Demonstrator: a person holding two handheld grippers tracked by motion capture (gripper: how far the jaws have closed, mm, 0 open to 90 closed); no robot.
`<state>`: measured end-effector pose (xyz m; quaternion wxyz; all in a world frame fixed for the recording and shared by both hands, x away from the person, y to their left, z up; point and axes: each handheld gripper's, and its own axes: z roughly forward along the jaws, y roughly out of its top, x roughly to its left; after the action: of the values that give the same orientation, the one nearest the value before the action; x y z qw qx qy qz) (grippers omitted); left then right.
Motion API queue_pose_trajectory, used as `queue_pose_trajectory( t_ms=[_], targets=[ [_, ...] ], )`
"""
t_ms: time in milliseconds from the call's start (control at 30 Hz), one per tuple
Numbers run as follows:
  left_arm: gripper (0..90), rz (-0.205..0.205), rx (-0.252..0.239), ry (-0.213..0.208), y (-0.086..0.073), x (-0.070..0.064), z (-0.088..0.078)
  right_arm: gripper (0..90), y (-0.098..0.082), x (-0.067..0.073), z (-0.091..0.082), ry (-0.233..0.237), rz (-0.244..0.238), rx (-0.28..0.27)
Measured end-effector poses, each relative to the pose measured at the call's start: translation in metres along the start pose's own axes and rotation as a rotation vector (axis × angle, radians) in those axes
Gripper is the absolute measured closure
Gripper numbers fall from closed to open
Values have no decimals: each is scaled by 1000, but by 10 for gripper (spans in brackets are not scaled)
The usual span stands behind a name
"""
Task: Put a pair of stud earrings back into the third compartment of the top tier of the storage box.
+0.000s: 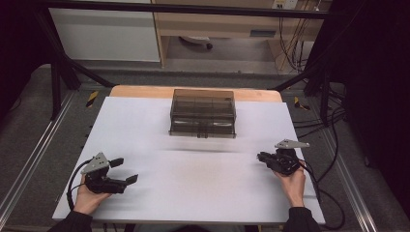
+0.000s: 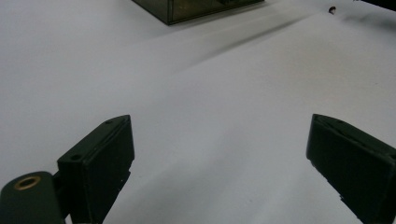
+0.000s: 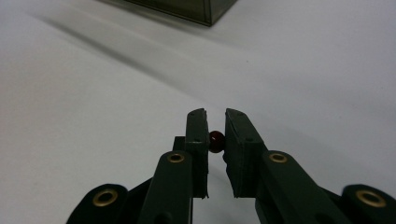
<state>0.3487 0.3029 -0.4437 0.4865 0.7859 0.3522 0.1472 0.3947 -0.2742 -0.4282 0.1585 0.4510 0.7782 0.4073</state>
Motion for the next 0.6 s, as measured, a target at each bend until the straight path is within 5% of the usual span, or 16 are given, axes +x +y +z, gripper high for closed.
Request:
queue_pose_trajectory(
  t_ms=[600],
  targets=[
    [77,0,10,12,-1,1,1,800,39,34,-17,76,-65,-86]
  ],
)
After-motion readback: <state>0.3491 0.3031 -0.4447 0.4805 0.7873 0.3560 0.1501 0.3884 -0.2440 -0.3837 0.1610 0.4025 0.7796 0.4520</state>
